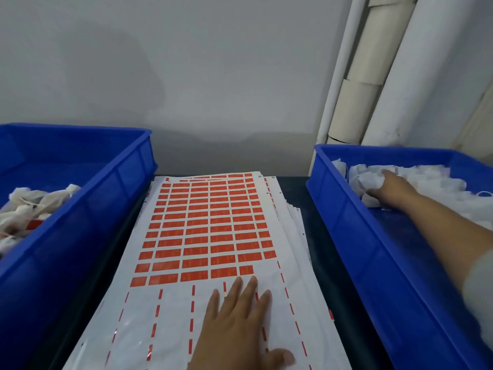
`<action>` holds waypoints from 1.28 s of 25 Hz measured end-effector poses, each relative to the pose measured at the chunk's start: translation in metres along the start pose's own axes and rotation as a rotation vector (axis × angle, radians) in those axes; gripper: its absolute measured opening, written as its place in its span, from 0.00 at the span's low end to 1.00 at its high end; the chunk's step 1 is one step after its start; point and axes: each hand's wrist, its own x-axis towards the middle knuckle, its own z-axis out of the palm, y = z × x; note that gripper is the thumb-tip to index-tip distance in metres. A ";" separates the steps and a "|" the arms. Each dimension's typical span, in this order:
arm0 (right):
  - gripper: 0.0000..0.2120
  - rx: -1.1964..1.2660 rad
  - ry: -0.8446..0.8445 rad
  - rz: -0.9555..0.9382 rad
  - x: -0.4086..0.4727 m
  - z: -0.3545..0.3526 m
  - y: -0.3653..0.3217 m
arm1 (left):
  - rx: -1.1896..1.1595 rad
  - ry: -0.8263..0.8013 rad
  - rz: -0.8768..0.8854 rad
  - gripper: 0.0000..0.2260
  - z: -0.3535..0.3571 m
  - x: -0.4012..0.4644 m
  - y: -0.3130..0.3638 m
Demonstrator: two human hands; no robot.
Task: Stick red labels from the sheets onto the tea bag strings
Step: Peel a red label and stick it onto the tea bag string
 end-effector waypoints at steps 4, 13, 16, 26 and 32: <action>0.14 0.011 -0.063 0.022 0.024 0.024 0.017 | 0.025 -0.020 0.008 0.45 0.002 0.004 0.002; 0.16 0.303 0.432 0.076 -0.003 -0.016 0.002 | -0.019 0.007 -0.024 0.45 0.004 0.002 0.003; 0.15 0.433 0.546 -0.182 -0.055 -0.057 -0.041 | -0.073 0.060 -0.060 0.43 0.004 -0.003 0.005; 0.10 0.307 -0.208 -0.606 -0.263 0.000 -0.141 | -0.982 0.707 0.070 0.35 -0.094 -0.065 -0.027; 0.11 0.280 -0.254 -0.496 -0.296 0.067 -0.151 | -0.786 0.782 -0.124 0.18 -0.079 -0.071 -0.055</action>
